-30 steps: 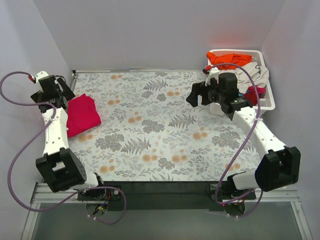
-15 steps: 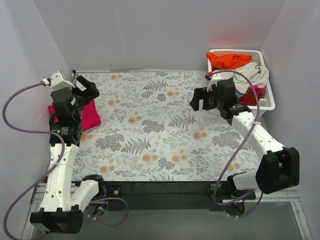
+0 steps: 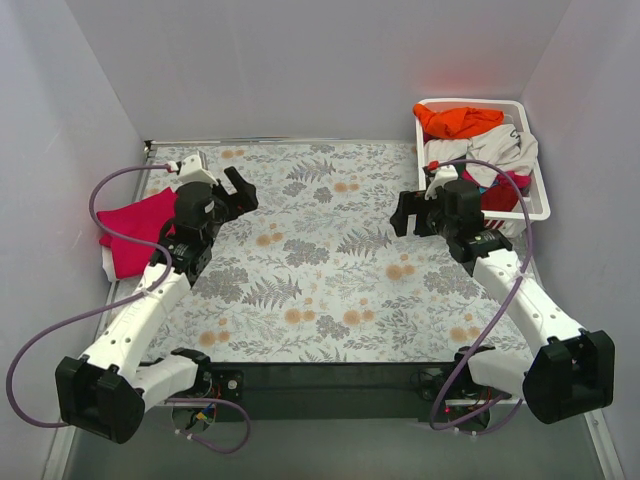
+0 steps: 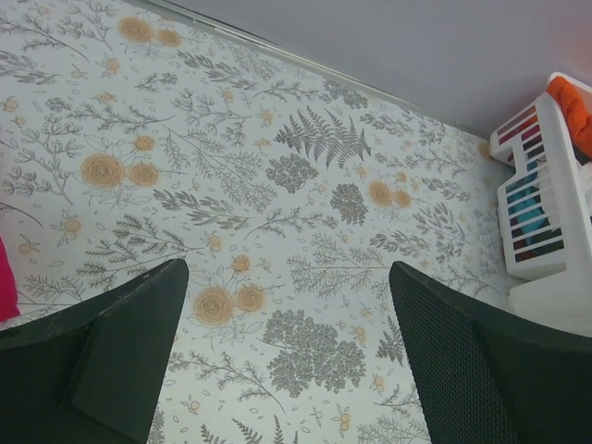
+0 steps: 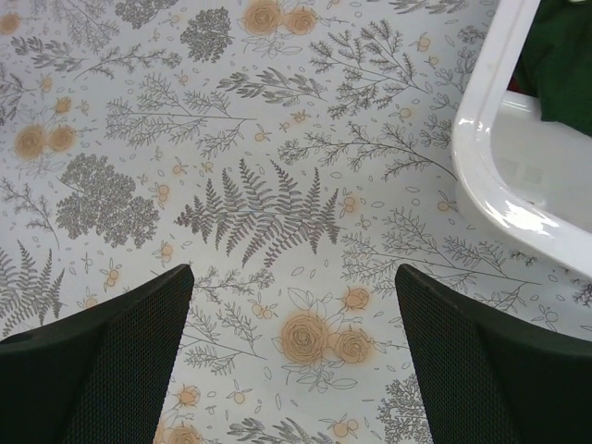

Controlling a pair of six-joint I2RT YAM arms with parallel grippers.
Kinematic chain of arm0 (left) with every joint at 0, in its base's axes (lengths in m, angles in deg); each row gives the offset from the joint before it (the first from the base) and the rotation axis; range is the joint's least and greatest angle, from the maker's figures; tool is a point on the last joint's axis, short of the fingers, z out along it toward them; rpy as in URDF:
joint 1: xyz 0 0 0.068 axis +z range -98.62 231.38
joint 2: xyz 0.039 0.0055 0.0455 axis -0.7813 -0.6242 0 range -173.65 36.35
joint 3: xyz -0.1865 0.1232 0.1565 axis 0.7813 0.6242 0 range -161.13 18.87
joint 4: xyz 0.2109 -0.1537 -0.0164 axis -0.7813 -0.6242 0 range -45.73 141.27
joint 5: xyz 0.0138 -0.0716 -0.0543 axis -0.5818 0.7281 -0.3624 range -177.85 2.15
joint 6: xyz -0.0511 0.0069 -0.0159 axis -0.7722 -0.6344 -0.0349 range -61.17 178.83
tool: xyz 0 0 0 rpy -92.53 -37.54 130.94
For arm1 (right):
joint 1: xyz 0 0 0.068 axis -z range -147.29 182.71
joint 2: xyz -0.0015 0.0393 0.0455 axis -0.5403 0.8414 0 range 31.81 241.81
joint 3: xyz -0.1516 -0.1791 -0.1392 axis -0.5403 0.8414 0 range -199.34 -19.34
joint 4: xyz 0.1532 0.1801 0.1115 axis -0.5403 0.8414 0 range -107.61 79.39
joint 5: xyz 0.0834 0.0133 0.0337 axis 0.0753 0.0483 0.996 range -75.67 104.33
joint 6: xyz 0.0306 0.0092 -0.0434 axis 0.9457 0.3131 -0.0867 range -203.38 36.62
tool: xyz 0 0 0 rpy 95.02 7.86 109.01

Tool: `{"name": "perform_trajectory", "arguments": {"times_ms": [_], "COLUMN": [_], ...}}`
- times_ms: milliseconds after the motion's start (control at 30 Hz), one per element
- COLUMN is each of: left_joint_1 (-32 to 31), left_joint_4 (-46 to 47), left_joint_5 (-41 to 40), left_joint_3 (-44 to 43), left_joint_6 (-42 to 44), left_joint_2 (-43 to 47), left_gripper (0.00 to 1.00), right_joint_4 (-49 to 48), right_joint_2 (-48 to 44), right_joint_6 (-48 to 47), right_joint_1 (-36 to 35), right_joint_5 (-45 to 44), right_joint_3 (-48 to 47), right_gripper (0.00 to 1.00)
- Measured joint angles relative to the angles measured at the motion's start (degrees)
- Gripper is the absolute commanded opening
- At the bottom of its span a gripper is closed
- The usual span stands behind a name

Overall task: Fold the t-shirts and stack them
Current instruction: Neatly place the folded tshirt to the corner

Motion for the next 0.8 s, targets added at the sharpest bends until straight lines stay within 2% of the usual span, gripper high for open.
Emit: {"name": "perform_trajectory", "arguments": {"times_ms": [300,800], "left_joint_1": [-1.05,-2.38], "left_joint_4": [1.66,1.84], "left_joint_5": [-0.59,-1.81], "left_joint_3": [3.65,3.76], "left_joint_6": [0.13,1.44], "left_joint_2": [-2.51,-1.44], "left_gripper": [0.84,0.85], "right_joint_4": [0.11,0.55], "right_joint_2": [-2.62,-3.04], "right_joint_6": [-0.11,-0.5], "right_joint_1": [0.0,0.17], "right_joint_5": [-2.89,-5.42], "right_joint_3": [1.11,1.97], "right_gripper": [0.83,0.83]}}
